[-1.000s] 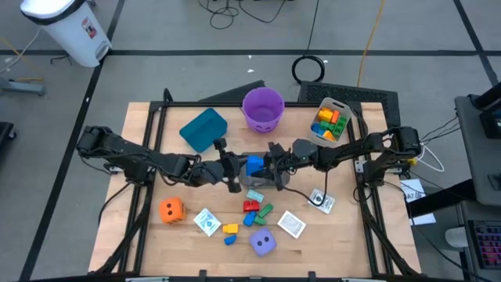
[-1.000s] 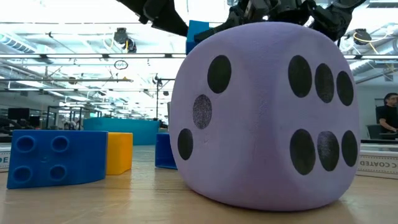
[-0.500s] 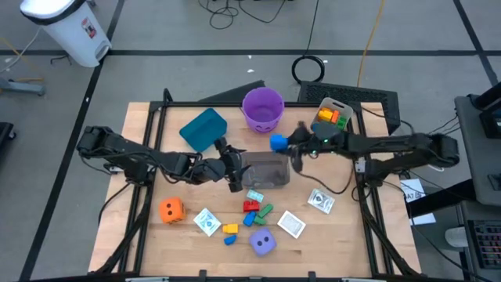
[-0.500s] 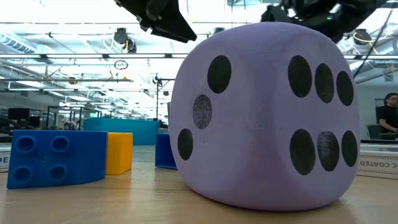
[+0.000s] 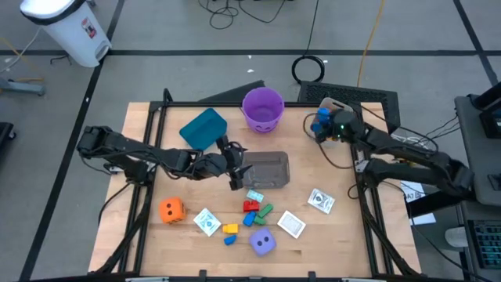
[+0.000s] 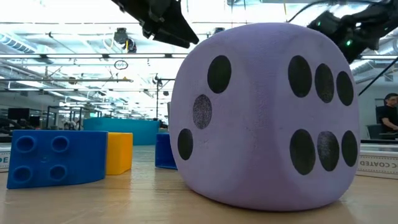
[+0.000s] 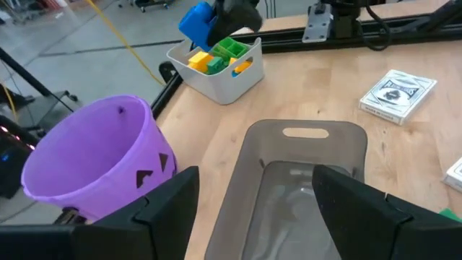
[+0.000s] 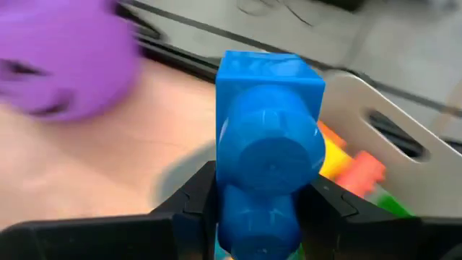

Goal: Pick & Place Toys
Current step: Put the blue game piece into the white bin

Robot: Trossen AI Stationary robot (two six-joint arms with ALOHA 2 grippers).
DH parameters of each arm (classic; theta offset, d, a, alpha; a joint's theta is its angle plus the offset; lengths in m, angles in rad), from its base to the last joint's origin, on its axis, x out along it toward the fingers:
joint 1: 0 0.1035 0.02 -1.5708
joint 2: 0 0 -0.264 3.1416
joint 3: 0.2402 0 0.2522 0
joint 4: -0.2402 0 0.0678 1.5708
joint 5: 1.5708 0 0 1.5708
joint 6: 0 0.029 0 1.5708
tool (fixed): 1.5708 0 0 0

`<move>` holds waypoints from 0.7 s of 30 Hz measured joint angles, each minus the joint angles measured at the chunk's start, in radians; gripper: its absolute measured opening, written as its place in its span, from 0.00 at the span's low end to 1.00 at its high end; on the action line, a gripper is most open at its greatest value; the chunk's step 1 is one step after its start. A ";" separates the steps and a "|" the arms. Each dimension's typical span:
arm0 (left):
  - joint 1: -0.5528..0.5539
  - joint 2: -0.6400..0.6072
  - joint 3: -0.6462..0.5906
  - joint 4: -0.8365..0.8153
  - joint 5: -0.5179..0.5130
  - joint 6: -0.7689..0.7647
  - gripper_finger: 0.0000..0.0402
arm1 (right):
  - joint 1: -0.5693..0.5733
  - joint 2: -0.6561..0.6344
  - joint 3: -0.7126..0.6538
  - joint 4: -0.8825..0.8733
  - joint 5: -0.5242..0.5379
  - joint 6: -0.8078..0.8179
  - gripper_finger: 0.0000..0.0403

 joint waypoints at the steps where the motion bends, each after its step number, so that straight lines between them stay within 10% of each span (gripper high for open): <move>1: 0.004 0.000 0.000 0.000 0.006 -0.006 0.69 | -0.036 0.012 -0.004 -0.002 0.000 0.001 0.28; 9: 0.030 0.000 0.000 0.000 0.058 -0.033 0.69 | -0.243 0.100 -0.097 0.199 -0.002 -0.079 0.28; 21: 0.030 0.000 0.001 -0.001 0.090 -0.032 0.69 | -0.227 0.062 -0.104 0.233 -0.003 -0.129 0.45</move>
